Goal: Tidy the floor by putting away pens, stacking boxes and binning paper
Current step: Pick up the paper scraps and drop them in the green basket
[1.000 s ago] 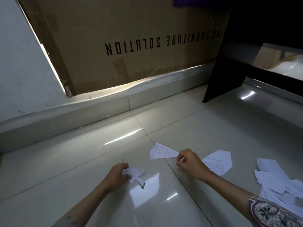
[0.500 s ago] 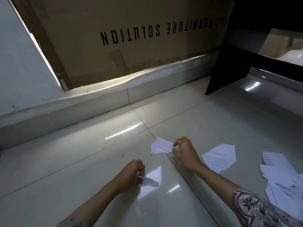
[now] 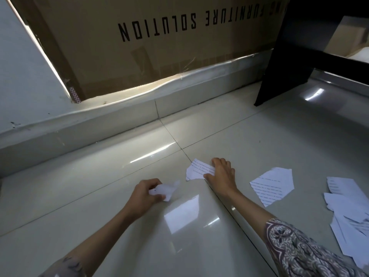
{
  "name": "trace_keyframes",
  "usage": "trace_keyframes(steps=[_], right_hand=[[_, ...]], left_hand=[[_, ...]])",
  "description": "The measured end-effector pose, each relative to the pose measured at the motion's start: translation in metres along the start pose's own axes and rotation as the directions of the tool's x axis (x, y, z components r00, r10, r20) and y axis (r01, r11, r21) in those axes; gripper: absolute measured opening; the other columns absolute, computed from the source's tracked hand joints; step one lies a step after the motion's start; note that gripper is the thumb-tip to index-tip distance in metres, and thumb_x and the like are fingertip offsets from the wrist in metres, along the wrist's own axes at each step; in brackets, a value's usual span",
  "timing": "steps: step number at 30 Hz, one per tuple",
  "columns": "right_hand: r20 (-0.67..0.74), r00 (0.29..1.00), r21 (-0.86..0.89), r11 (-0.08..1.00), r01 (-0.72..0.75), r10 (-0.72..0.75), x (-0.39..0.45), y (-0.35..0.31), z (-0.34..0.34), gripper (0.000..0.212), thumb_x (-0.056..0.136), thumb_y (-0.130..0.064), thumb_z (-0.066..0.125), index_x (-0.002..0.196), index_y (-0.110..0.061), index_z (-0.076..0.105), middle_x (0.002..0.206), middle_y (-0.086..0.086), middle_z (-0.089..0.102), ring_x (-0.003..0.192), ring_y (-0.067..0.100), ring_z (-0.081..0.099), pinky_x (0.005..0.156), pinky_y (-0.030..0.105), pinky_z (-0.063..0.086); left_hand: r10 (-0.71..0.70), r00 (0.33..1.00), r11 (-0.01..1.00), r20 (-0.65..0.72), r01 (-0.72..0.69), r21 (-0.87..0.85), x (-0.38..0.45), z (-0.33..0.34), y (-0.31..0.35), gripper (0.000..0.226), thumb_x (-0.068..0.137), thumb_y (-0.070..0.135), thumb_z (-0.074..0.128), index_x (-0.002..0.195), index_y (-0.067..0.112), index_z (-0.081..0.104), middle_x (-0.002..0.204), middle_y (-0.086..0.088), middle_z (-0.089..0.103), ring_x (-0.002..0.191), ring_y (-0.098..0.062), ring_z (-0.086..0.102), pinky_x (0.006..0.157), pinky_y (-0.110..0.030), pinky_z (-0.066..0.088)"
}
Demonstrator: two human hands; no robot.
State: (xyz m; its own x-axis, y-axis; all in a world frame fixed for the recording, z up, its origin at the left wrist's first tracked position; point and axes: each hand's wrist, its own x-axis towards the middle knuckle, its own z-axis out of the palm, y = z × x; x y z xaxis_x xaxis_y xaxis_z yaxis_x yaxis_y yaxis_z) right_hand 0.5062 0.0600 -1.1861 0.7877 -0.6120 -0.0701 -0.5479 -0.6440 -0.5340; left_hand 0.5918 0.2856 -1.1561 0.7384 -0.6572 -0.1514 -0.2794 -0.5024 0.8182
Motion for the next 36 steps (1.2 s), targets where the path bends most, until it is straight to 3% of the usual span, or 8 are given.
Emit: trace_keyframes(steps=[5,7,9,17,25,27,30,36], right_hand=[[0.076,0.99,0.048,0.991,-0.124,0.121,0.003,-0.007,-0.001,0.02,0.083,-0.009,0.055,0.102,-0.008,0.052,0.113,0.012,0.055,0.111,0.028,0.044,0.092,0.034,0.03],[0.109,0.985,0.062,0.988,-0.138,0.131,0.001,-0.007,-0.002,0.009,0.082,-0.007,0.053,0.081,-0.015,0.049,0.1,0.01,0.058,0.107,0.03,0.048,0.087,0.033,0.029],[0.133,0.981,0.099,0.983,-0.154,0.141,-0.002,-0.004,-0.004,0.025,0.08,-0.007,0.053,0.064,-0.022,0.04,0.088,0.004,0.054,0.102,0.03,0.052,0.082,0.031,0.027],[0.219,0.968,0.587,0.776,-0.231,0.122,-0.015,0.054,-0.093,0.023,0.073,0.006,0.07,0.071,-0.015,0.059,0.073,0.005,0.058,0.066,0.015,0.052,0.058,0.02,0.041],[0.227,0.913,0.436,0.803,-0.406,0.338,-0.016,0.129,-0.134,0.025,0.072,-0.003,0.073,0.061,-0.012,0.053,0.081,0.007,0.054,0.082,0.024,0.051,0.061,0.026,0.036],[0.156,0.897,0.316,0.839,-0.443,0.414,-0.014,0.14,-0.128,0.03,0.071,-0.01,0.077,0.063,-0.013,0.049,0.105,0.012,0.056,0.105,0.03,0.051,0.079,0.032,0.042],[0.058,0.902,0.138,0.891,-0.433,0.429,-0.015,0.148,-0.12,0.031,0.069,-0.014,0.079,0.079,-0.017,0.05,0.142,0.007,0.04,0.129,0.029,0.036,0.105,0.04,0.031],[0.059,0.943,0.165,0.929,-0.332,0.327,-0.012,0.152,-0.116,0.036,0.066,-0.003,0.079,0.051,-0.009,0.047,0.092,0.005,0.049,0.103,0.027,0.046,0.079,0.029,0.036]], left_hand=[[-0.021,0.999,0.999,-0.034,0.019,-0.05,0.001,-0.005,0.008,0.015,0.076,0.001,0.069,0.066,0.01,0.062,0.063,0.001,0.055,0.056,-0.008,0.046,0.051,-0.016,0.034],[-0.015,0.999,0.996,-0.051,0.011,-0.087,0.003,-0.005,0.016,0.018,0.076,0.0,0.069,0.064,0.011,0.061,0.061,0.001,0.055,0.057,-0.01,0.047,0.053,-0.02,0.035],[-0.021,0.998,0.992,-0.064,0.013,-0.124,0.006,-0.004,0.023,0.022,0.077,0.0,0.069,0.061,0.014,0.061,0.059,0.003,0.055,0.055,-0.009,0.048,0.053,-0.019,0.036],[-0.053,0.996,0.965,-0.067,0.034,-0.261,0.02,0.006,0.04,0.021,0.075,-0.005,0.07,0.063,0.01,0.062,0.048,0.012,0.058,0.044,0.004,0.048,0.044,-0.009,0.037],[-0.061,0.997,0.964,-0.048,0.046,-0.26,0.037,0.028,0.058,0.019,0.078,-0.009,0.064,0.065,0.003,0.057,0.043,0.012,0.048,0.04,-0.001,0.041,0.041,-0.011,0.033],[-0.062,0.997,0.967,-0.036,0.051,-0.251,0.038,0.035,0.062,0.013,0.078,-0.008,0.064,0.069,0.001,0.059,0.048,0.007,0.048,0.043,-0.005,0.04,0.043,-0.013,0.033],[-0.069,0.997,0.968,-0.025,0.06,-0.243,0.037,0.043,0.066,0.007,0.078,-0.006,0.064,0.074,-0.003,0.06,0.056,-0.001,0.046,0.049,-0.01,0.039,0.047,-0.019,0.032],[-0.1,0.995,0.969,-0.02,0.093,-0.228,0.034,0.046,0.071,0.016,0.078,-0.006,0.064,0.067,0.002,0.058,0.057,-0.002,0.045,0.052,-0.013,0.038,0.048,-0.019,0.031]])
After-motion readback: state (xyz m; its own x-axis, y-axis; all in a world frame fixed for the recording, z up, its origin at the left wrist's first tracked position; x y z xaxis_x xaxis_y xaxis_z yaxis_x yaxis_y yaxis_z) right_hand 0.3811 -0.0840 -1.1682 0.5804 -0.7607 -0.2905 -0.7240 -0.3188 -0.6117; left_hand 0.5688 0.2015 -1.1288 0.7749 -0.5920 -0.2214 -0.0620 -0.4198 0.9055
